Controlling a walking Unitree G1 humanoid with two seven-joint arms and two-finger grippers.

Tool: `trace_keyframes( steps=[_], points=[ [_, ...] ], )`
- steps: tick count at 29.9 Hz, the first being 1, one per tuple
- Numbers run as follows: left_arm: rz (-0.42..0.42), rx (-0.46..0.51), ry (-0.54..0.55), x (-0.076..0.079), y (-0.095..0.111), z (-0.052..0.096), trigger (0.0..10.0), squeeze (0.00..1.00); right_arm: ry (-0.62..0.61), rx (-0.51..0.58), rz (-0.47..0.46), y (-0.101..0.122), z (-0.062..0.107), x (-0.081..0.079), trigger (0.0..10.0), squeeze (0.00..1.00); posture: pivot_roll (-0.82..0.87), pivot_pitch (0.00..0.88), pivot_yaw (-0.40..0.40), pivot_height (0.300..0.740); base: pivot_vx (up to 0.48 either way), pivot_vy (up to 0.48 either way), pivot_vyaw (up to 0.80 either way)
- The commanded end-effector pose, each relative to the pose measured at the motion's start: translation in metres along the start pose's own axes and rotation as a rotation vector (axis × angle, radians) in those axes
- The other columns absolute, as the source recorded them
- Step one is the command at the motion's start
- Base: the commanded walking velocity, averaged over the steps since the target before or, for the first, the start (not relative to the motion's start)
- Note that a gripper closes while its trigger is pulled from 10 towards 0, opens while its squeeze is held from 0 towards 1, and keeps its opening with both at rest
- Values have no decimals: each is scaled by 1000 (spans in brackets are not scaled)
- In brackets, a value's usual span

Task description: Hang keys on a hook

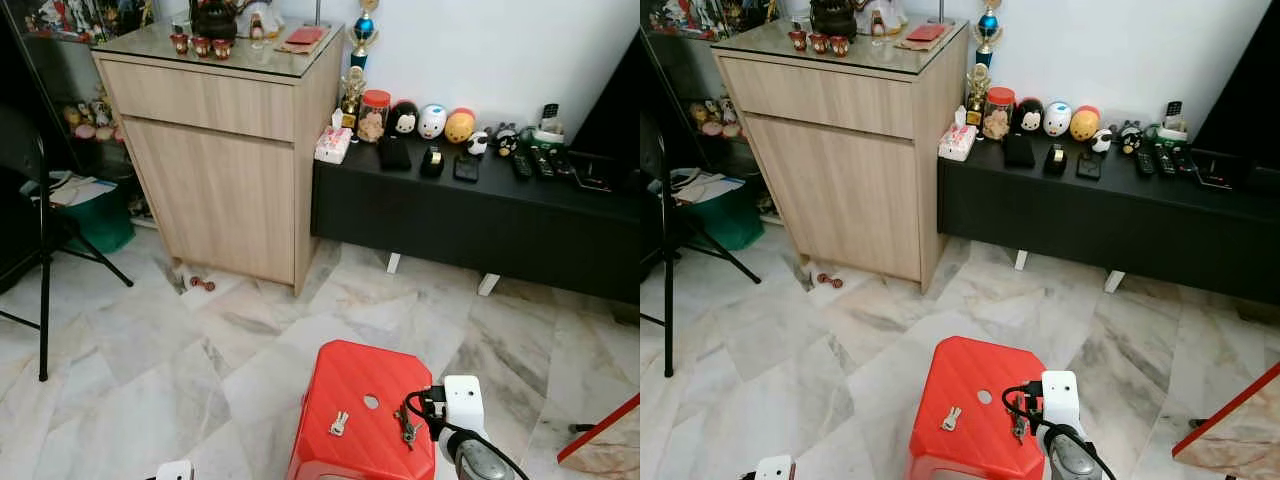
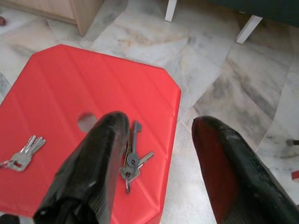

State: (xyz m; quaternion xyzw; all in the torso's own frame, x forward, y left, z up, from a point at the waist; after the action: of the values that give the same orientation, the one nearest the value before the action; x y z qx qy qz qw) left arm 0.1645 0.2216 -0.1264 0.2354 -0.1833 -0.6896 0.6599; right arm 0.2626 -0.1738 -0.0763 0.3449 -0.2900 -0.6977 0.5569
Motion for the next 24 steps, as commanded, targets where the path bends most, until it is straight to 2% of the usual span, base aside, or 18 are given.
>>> trace_keyframes(
  steps=[1,4,9,16,24],
  points=[
    [-9,-32,-24,7,-8,1,10000,0,33,102,-3,34,-9,-16,10000,0,77,0,-91,660,0,0,0],
    [-11,-36,-27,10,-10,1,10000,0,53,135,-1,39,-9,-21,10000,0,78,0,-90,650,0,0,0],
    [-13,-39,-29,12,-10,1,10000,0,44,112,-9,36,-9,-18,10000,0,78,0,-87,650,0,0,0],
    [-15,-38,-33,15,-9,0,10000,0,16,59,-32,25,-8,-6,10000,0,79,0,-86,650,0,0,0],
    [-7,-28,-37,15,-7,0,10000,0,-4,18,-63,20,-8,-4,10000,0,80,0,-84,650,0,0,0]
  ],
)
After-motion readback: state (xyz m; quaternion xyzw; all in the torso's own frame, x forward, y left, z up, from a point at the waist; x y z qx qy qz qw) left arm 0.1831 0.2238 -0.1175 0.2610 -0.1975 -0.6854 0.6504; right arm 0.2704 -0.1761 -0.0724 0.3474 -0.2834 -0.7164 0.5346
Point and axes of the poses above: a point about 5 cm out from each wrist's last joint towards the gripper, its own z axis pointing back from the gripper into the wrist, its own y axis along the axis of the wrist's last joint, x = y × z, the point moved 4 cm from there along -z, pointing out of the wrist towards the gripper, and after that the axes turned 12 degrees about -z, right-handed, at the moved point
